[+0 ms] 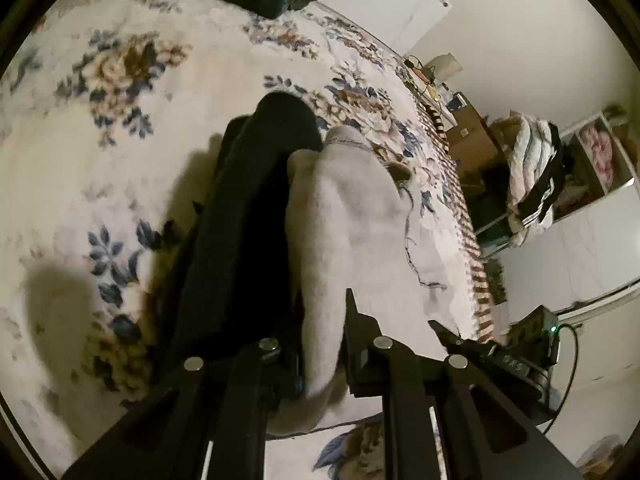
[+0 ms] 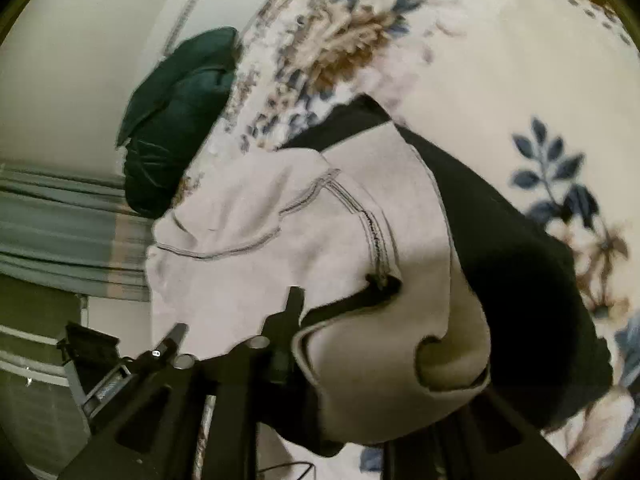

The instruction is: Fold small clothes

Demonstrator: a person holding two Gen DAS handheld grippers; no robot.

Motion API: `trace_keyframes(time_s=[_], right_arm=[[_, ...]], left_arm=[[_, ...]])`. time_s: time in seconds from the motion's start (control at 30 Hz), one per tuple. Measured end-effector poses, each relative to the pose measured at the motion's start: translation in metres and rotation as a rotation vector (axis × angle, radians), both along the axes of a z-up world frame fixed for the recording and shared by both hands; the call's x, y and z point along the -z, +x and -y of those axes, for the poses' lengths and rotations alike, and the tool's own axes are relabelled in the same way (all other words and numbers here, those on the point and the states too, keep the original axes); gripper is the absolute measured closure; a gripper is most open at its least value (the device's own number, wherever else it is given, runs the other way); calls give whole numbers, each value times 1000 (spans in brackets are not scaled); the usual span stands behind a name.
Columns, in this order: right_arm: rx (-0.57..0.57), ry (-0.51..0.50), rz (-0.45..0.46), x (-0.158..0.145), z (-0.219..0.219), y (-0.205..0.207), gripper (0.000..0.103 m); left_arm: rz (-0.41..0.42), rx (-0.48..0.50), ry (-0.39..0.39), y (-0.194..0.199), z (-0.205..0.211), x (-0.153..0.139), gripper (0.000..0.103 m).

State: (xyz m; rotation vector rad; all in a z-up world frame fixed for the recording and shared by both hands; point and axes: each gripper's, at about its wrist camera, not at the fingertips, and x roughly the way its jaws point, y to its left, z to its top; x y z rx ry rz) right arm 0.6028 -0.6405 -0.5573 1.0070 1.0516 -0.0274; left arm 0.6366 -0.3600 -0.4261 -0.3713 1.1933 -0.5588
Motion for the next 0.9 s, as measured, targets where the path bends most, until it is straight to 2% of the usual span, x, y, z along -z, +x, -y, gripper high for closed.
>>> trace_keyframes(time_s=[0.03,0.07,0.13,0.17,0.2,0.23,0.27,0.33,0.37,0.43,0.57,0.77,0.9], right_arm=[[0,-26,-13,-3,1,-2,38],[-4,-69,-22,-10,1,-5,33],[-31,-242,-42,-33,-6,-13,20],[-41,-319,-55,-42,-10,-17,17],[-51,-413,-74,-55,-16,-23,10],[-59,-468,-80,-64,-20,-28,4],[-69,-544,-97,-75,-27,-35,3],[-80,-636,-117,-92,-36,-44,1],[-87,-676,-122,-101,-41,-50,1],[-90,-726,-123,-120,-46,-62,1],[-96,-758,-106,-160,-56,-87,1],[-78,-815,-46,-242,-77,-135,0],[-60,-849,-1,-301,-97,-177,0]], left_arm=[[21,6,40,-3,2,-7,87],[31,2,70,-6,3,-13,87],[57,-6,132,-14,5,-27,87],[87,-13,174,-21,6,-37,87],[115,-19,221,-28,6,-44,80],[141,-23,271,-35,8,-52,68],[160,-27,309,-42,9,-59,60],[187,-35,373,-55,10,-69,14],[195,-37,397,-62,12,-73,9],[210,-38,444,-77,14,-86,9],[224,-33,473,-102,15,-111,9],[267,-50,484,-143,9,-165,9],[300,-55,465,-180,-4,-208,9]])
